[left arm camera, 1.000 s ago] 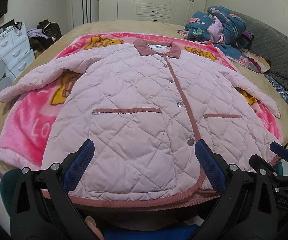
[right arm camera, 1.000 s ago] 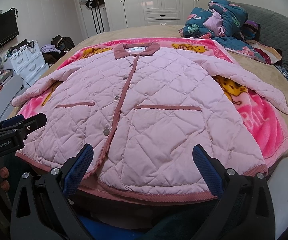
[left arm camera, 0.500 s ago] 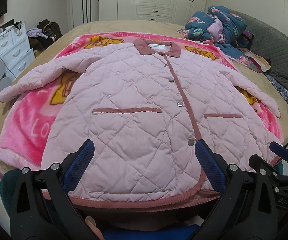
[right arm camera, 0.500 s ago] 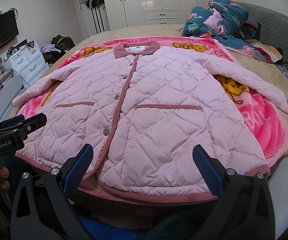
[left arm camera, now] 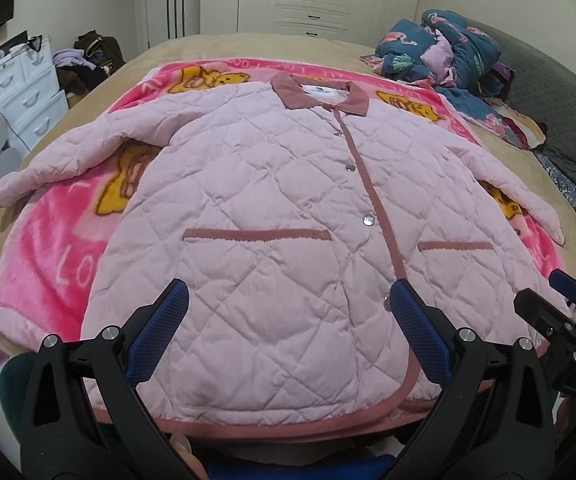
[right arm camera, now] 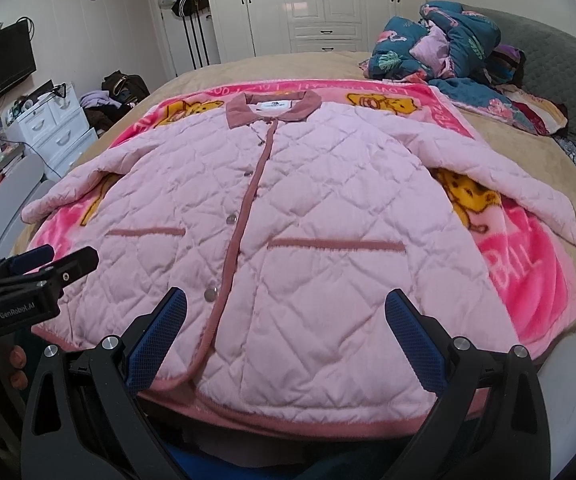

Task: Fold large clothes
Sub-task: 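Move the right gripper over the jacket toward a sleeve cuff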

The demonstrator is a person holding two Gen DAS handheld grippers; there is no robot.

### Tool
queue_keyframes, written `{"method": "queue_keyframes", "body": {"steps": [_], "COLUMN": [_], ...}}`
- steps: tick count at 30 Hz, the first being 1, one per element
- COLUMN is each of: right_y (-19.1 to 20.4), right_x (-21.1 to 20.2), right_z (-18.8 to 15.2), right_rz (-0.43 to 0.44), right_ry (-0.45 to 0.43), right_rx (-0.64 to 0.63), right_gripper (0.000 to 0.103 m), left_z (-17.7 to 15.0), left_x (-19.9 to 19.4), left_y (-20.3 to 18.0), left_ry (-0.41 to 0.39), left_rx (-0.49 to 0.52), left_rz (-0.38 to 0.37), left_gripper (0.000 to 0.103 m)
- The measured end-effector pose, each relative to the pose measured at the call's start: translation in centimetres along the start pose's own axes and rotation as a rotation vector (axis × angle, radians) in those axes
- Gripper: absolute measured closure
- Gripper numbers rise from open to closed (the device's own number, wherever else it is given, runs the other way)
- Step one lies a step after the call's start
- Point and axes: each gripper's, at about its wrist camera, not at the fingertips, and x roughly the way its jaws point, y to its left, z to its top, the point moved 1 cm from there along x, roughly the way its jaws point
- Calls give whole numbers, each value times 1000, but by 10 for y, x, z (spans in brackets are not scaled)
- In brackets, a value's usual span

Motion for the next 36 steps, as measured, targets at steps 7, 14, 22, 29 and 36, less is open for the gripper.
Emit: {"method": "queue_keyframes", "body": {"steps": [7, 14, 22, 29, 36], "right_y": [-3, -4, -7, -17, -31], "right_x": [5, 14, 21, 29, 42], "right_z": [27, 48, 78, 110, 145], "right_rz": [10, 6, 3, -10, -36], "right_ry": [-3, -8, -23, -49, -60], "right_rx": [5, 9, 23, 47, 74], "right_gripper": [4, 4, 4, 4, 4], "left_z": [17, 44, 77, 110, 138], "left_x": [7, 10, 18, 31, 48], "left_y": [-2, 1, 4, -2, -17], "left_ry": [-2, -26, -41, -40, -19], "left_rx": [1, -16, -35, -41, -33], "left_rz": [-8, 15, 23, 21, -12], "left_gripper": [9, 9, 9, 9, 9]}}
